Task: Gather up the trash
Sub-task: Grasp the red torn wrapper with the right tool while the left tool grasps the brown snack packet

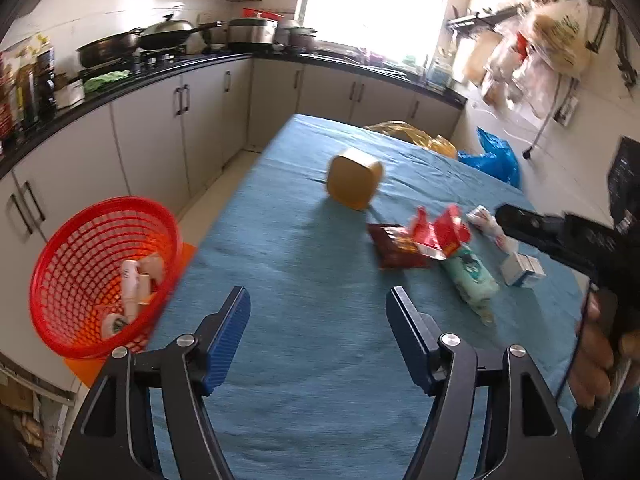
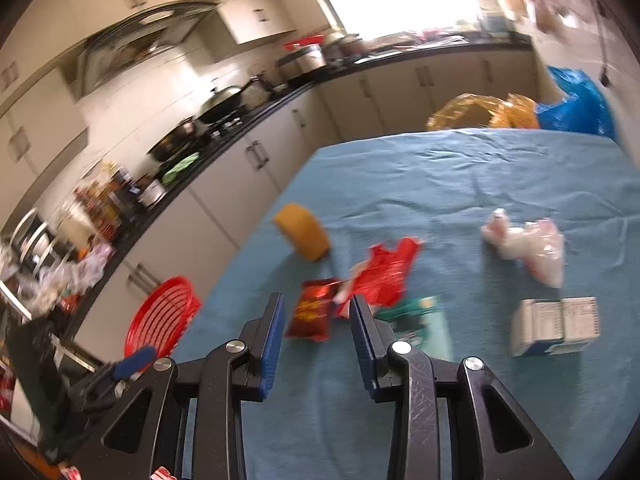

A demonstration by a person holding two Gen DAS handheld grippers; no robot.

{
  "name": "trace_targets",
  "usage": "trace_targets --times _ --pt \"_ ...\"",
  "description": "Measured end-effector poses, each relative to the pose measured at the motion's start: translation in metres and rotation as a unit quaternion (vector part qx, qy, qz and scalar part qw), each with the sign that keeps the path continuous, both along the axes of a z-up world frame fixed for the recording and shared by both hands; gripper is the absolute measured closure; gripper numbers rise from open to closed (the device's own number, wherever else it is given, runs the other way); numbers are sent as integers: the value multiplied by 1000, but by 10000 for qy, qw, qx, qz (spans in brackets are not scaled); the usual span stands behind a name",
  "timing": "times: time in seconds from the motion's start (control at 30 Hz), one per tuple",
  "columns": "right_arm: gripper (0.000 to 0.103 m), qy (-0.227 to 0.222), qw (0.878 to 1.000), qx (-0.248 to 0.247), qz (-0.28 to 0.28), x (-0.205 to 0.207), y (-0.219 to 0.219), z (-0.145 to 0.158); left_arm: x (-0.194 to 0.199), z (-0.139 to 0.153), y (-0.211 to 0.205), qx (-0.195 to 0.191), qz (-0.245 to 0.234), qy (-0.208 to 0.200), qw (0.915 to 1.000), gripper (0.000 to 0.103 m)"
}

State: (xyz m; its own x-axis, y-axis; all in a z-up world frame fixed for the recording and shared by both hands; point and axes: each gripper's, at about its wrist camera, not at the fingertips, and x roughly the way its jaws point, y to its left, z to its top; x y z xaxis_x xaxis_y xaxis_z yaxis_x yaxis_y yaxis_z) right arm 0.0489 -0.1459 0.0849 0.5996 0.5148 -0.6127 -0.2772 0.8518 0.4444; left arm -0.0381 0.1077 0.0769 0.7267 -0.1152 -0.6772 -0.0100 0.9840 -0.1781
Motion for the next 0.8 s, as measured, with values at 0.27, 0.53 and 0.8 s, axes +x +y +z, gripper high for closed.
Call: trace_targets --times 0.27,0.53,0.8 --pt "67 860 9959 -91 -265 58 -3 -35 11 -1 -29 138 -247 193 9994 30" --pt "86 988 9948 -146 -220 69 0 -53 35 -1 -42 110 -303 441 9985 28" --pt "87 347 9969 329 -630 47 -41 -23 76 -9 -60 13 -266 765 9967 27"
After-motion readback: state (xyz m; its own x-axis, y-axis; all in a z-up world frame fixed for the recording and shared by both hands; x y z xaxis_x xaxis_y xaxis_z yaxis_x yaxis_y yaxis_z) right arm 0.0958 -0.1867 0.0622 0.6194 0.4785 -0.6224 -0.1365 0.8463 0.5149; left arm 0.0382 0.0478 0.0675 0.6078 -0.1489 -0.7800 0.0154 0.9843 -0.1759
